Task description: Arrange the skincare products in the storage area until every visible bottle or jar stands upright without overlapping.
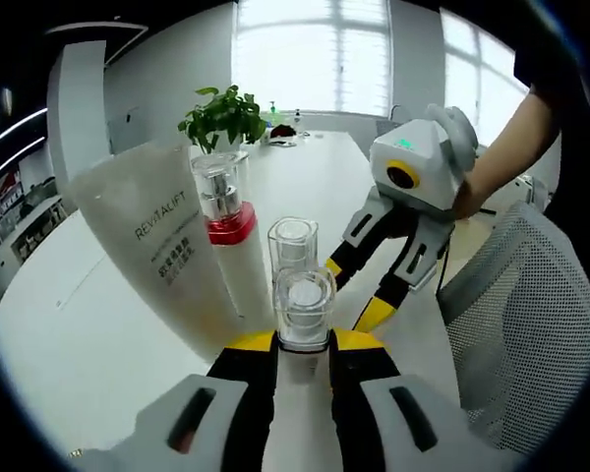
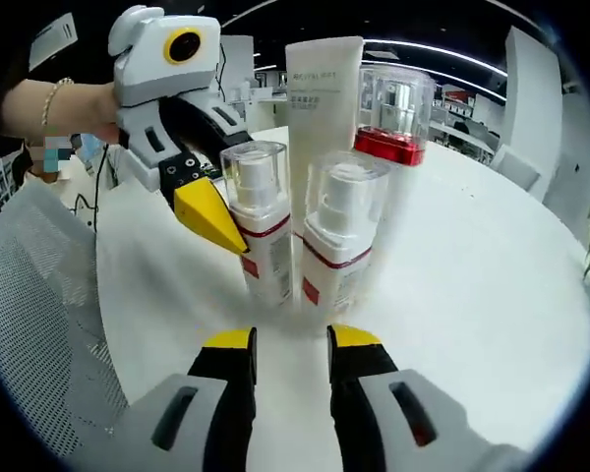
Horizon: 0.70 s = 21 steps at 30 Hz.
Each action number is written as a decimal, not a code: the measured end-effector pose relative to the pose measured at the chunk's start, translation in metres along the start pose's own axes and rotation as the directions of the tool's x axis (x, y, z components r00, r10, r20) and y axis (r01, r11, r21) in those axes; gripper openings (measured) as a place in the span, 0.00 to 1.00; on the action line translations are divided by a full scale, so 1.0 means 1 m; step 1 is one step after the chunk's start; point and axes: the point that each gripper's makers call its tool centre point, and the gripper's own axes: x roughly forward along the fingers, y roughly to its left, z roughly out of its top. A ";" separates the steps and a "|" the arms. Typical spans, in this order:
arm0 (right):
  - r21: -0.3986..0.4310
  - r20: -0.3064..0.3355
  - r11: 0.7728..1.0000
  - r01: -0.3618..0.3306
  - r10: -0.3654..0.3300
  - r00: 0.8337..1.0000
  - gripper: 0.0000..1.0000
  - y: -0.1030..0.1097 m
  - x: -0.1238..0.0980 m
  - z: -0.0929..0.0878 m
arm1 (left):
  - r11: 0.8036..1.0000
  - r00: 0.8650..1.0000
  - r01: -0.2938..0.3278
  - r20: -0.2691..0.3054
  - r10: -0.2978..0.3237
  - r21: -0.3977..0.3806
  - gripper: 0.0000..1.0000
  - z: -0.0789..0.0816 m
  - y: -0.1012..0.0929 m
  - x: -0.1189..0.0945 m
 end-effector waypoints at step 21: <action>-0.179 -0.012 0.969 -0.171 0.172 0.985 0.28 -0.011 0.010 0.015 | 1.000 0.999 0.025 0.024 -0.025 0.009 0.17 0.005 0.006 0.000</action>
